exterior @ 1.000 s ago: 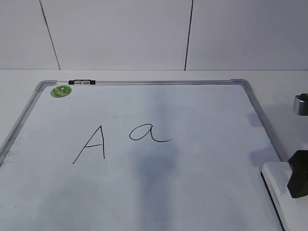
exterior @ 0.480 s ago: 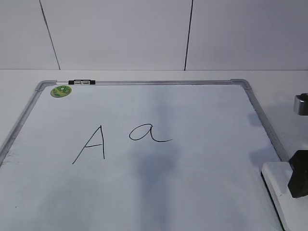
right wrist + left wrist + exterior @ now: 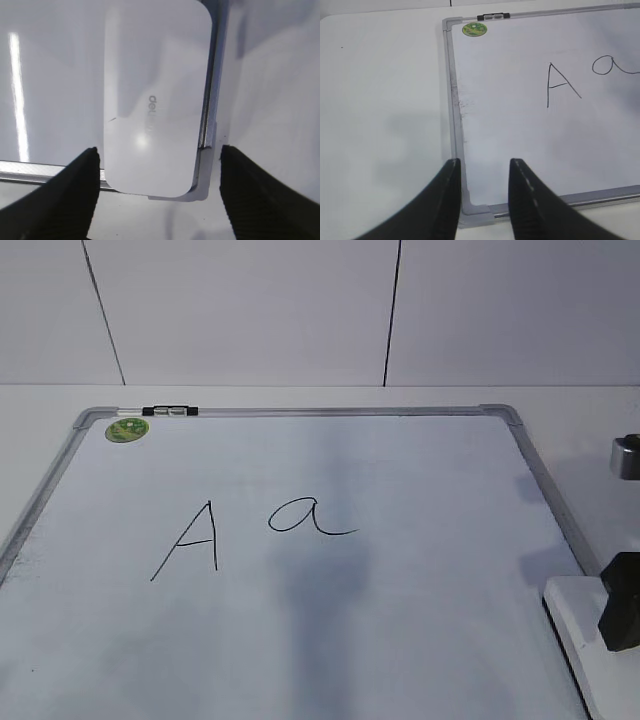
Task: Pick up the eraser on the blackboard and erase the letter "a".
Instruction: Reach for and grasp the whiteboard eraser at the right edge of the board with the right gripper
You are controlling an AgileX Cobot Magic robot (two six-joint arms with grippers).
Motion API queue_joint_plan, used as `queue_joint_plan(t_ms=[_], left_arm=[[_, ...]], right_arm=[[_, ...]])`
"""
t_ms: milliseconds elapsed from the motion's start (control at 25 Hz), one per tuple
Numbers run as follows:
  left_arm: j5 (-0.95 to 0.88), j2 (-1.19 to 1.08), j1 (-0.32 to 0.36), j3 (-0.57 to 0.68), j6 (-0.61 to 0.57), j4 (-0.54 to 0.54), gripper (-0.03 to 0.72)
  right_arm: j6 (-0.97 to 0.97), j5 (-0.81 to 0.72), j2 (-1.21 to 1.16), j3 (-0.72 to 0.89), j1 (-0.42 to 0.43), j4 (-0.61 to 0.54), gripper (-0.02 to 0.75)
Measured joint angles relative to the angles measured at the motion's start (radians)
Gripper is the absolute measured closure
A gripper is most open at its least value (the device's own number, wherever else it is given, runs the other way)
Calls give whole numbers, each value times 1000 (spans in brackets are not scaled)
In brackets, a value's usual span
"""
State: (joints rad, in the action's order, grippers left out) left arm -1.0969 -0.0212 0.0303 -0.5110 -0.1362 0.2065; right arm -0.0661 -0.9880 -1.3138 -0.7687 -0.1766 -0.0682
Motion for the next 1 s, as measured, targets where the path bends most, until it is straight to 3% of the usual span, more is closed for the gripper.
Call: queue_joint_plan(t_ms=[480, 760, 1000], left_arm=[[95, -377, 0, -78, 0, 121, 358], [107, -669, 0, -131, 0, 137, 255], [143, -879, 0, -228, 0, 141, 234]], right_arm=[[0, 0, 0, 0, 0, 0, 146], [0, 0, 0, 0, 0, 0, 146], [2, 0, 0, 0, 0, 0, 146]])
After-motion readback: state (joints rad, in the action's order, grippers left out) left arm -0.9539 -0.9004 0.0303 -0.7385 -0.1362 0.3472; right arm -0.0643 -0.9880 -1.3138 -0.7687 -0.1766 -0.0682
